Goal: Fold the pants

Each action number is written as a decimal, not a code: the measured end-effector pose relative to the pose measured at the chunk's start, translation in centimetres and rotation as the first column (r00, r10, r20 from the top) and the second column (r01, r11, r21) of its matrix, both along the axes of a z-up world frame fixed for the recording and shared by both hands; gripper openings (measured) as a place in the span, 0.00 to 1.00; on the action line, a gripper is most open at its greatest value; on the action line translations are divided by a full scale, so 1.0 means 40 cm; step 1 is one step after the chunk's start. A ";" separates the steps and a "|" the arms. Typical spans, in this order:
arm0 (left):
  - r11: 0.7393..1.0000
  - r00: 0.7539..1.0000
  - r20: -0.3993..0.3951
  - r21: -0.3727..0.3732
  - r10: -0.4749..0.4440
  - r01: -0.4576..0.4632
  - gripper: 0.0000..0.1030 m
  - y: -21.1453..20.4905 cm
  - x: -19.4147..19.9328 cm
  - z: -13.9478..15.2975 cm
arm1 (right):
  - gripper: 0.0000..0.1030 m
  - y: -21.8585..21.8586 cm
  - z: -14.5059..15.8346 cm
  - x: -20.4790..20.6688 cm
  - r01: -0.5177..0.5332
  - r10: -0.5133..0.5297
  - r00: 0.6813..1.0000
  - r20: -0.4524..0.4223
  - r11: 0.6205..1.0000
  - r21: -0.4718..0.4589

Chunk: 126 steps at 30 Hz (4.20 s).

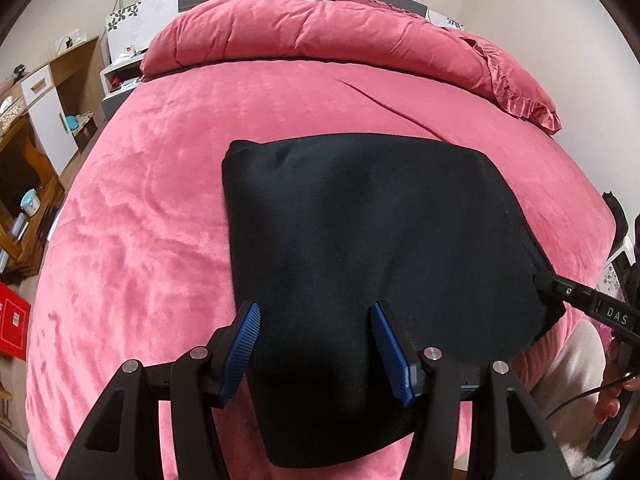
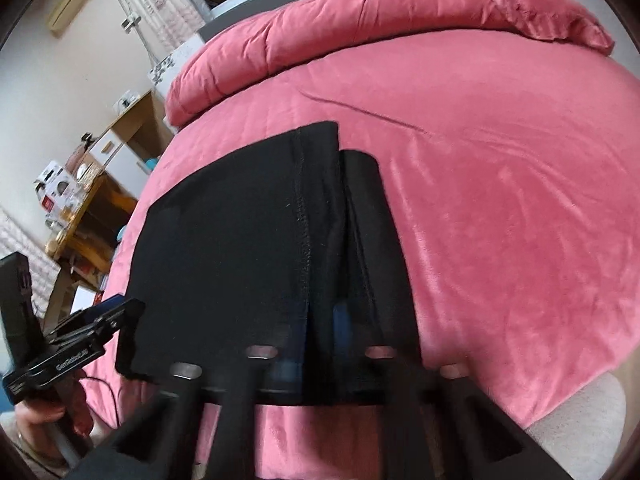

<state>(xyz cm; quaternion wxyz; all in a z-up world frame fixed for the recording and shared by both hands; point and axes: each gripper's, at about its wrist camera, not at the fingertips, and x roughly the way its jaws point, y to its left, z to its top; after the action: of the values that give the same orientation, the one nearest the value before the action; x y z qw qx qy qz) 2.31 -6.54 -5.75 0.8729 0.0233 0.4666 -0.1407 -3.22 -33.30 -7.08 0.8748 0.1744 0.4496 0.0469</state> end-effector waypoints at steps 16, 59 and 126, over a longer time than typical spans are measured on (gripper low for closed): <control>0.997 0.996 0.047 0.008 -0.081 0.081 0.64 -0.011 -0.060 0.010 | 0.13 -0.021 0.042 -0.041 0.063 -0.061 0.997 0.038 0.996 -0.057; 0.994 0.998 -0.067 -0.109 0.014 -0.021 0.73 0.088 -0.032 -0.007 | 0.13 0.037 -0.008 0.011 -0.008 0.012 1.000 0.018 0.986 -0.167; 0.964 0.981 -0.093 -0.225 -0.167 0.143 0.51 0.072 0.099 0.037 | 0.46 -0.042 -0.003 0.113 -0.123 0.112 0.991 0.073 0.978 0.168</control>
<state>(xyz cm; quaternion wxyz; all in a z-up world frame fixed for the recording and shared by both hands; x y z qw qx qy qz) 6.28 -3.65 -4.28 0.8291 -0.0436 0.4931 -0.2600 1.29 -34.96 -7.20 0.8659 0.2211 0.4254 0.1428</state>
